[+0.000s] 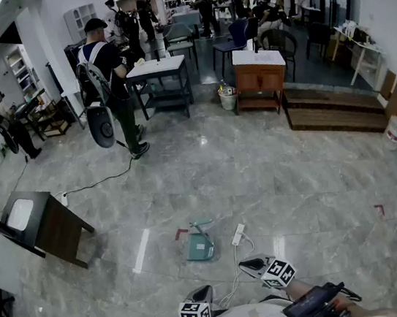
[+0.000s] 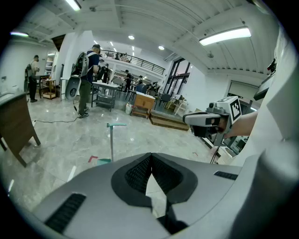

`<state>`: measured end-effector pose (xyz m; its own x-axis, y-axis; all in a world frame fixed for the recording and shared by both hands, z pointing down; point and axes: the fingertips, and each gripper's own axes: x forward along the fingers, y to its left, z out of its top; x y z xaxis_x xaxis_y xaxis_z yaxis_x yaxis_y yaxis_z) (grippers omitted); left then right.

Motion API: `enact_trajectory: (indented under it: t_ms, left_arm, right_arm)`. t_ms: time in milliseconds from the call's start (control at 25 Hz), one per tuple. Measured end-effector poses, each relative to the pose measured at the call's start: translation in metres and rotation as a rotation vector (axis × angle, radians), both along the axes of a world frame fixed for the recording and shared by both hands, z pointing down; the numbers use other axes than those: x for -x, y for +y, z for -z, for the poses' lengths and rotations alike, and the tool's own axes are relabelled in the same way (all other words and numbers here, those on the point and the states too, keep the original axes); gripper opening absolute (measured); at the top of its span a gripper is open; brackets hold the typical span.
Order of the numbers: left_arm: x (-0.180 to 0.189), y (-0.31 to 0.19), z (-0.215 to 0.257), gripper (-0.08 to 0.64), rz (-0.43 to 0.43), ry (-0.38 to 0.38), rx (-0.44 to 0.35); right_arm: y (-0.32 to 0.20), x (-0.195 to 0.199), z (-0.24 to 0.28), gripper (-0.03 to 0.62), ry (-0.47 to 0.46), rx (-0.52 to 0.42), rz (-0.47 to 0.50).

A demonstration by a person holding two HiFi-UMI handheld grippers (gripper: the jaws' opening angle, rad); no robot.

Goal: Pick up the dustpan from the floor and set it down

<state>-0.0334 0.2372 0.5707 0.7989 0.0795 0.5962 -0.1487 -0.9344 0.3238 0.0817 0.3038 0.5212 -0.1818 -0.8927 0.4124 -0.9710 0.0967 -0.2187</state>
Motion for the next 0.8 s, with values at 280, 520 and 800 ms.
enact_trajectory:
  t_ms: [280, 520, 800]
  left_arm:
    - [0.013, 0.052, 0.000, 0.012, 0.018, -0.011, -0.008]
    - [0.018, 0.067, 0.003, 0.012, 0.039, -0.007, -0.032]
    - [0.021, 0.055, 0.002, 0.012, 0.056, -0.010, -0.041]
  right_arm:
    - [0.052, 0.010, -0.003, 0.017, -0.008, -0.005, 0.015]
    - [0.071, 0.009, 0.001, 0.017, -0.041, -0.053, -0.017]
    - [0.068, 0.001, -0.007, 0.017, -0.042, -0.050, -0.038]
